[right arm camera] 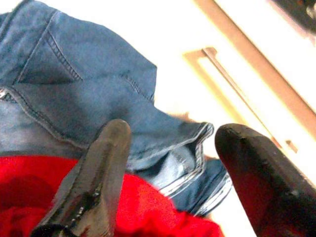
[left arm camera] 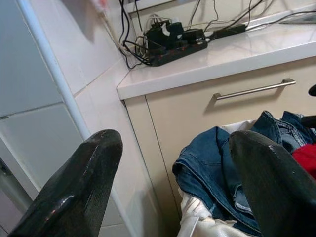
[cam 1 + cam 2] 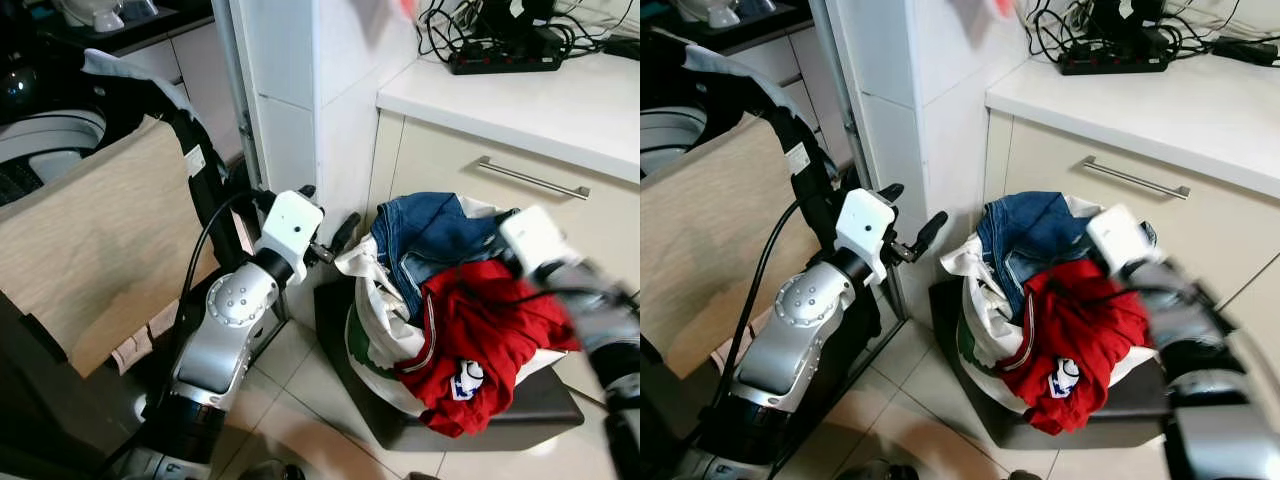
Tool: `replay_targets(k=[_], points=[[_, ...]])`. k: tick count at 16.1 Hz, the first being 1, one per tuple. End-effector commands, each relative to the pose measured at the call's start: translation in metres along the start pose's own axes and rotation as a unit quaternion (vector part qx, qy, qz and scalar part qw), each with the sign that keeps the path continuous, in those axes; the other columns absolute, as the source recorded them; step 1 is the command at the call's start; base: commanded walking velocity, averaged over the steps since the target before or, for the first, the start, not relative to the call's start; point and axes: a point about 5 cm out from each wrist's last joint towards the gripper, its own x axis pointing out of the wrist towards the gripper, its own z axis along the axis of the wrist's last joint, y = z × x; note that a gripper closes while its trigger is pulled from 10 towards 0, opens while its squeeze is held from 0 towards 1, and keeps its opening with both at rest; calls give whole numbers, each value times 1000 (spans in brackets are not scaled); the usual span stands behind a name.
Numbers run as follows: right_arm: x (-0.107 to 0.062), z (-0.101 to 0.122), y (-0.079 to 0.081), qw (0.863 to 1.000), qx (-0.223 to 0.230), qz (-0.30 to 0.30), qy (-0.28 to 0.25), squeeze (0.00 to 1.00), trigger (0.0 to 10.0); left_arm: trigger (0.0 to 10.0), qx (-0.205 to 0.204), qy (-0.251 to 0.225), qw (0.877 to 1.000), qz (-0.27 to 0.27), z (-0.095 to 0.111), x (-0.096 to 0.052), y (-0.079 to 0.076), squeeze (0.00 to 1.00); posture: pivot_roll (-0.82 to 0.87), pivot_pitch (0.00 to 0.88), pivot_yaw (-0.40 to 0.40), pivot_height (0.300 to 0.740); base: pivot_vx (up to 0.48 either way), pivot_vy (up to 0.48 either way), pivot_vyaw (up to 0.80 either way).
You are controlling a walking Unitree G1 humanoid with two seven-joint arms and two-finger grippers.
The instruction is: Clothes washing
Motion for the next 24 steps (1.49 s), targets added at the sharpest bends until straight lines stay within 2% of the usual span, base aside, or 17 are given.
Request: replay_targets(k=[1,3,6,7,9,11,13,14,15,19,21,22,23,24], points=[[-2,-6,0,999,-17,31,21,1000,10000,10000,3,3,1000,-1,-1,1,1,0,-170,0,55,740,0,0,0],[-10,-18,-7,996,-34,68,55,1000,10000,10000,3,0,1000,-4,0,3,0,0,-175,0,59,740,0,0,0],[-13,-23,-7,993,26,97,67,1000,10000,10000,6,-1,1000,-8,1,4,0,0,-174,0,57,740,0,0,0],[-16,-26,-8,987,85,118,66,1000,10000,10000,10,-1,1000,-5,1,3,3,0,-164,0,48,740,0,0,0],[-17,-22,-9,985,100,131,55,1000,10000,10000,11,0,1000,-2,1,2,4,0,-162,0,43,740,0,0,0],[-18,-26,-5,981,115,142,66,1000,10000,10000,10,0,1000,-1,0,1,3,0,-163,0,41,740,0,0,0],[-15,-40,10,974,125,148,118,1000,10000,10000,8,1,1000,-4,0,1,1,0,-163,0,43,740,0,0,0],[-15,-45,15,972,120,146,141,733,10000,10000,7,1,1000,-6,0,1,1,0,-168,0,51,740,0,0,0],[-16,-54,20,970,99,138,174,0,10000,10000,7,1,1000,-9,0,2,0,0,-168,0,52,740,0,0,0],[-20,-72,27,961,31,121,245,0,10000,10000,6,-1,1000,-10,2,3,0,0,-158,0,49,740,0,0,0],[-19,-74,31,961,28,110,252,0,10000,10000,4,0,1000,-6,2,2,0,0,-153,0,45,740,0,0,0],[-16,-73,37,965,32,93,243,0,2627,10000,2,0,1000,-3,2,2,0,0,-149,0,39,740,0,0,0],[-14,-71,40,968,29,84,235,0,0,10000,1,-1,1000,-1,2,2,0,0,-148,0,38,740,0,0,0],[-12,-69,42,970,34,77,227,0,0,10000,1,-1,1000,-1,2,3,-1,0,-148,0,38,740,0,0,0]])
